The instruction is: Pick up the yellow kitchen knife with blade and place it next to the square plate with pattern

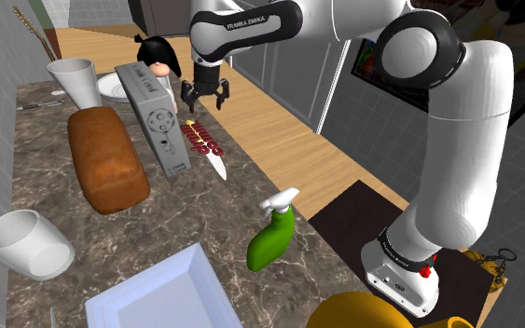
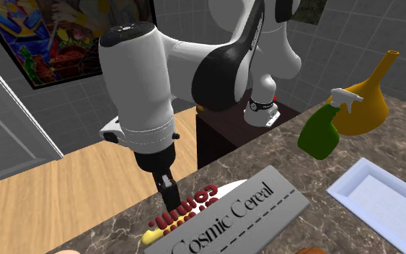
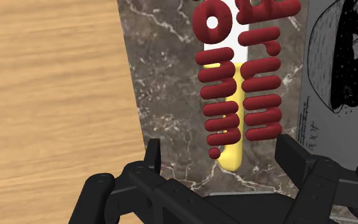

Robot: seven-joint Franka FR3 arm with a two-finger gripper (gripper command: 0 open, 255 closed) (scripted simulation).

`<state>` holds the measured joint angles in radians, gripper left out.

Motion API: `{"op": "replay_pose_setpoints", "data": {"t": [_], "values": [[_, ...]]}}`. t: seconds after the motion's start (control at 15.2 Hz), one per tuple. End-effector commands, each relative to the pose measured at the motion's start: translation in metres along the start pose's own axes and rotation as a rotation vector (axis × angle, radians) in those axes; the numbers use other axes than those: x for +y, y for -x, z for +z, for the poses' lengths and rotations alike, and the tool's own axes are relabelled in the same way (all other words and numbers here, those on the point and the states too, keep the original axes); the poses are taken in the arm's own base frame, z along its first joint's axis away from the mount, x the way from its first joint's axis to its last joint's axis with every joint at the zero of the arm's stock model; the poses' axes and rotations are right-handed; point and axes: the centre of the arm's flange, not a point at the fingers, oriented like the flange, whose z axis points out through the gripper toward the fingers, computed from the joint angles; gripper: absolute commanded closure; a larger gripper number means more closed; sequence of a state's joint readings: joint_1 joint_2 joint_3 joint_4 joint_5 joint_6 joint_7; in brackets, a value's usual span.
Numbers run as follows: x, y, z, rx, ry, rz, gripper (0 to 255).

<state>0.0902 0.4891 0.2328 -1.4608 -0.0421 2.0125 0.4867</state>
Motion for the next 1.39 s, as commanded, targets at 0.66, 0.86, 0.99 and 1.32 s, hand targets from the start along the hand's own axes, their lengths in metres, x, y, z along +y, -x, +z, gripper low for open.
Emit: {"op": "replay_pose_setpoints", "data": {"t": [0.66,0.86,0.99,1.32], "values": [[-0.031,-0.048,0.071,-0.020,-0.024,0.031,0],[-0.031,-0.048,0.079,-0.020,-0.024,0.031,0],[-0.031,-0.048,0.079,-0.020,-0.024,0.031,0],[-0.031,-0.048,0.079,-0.020,-0.024,0.031,255]]}}
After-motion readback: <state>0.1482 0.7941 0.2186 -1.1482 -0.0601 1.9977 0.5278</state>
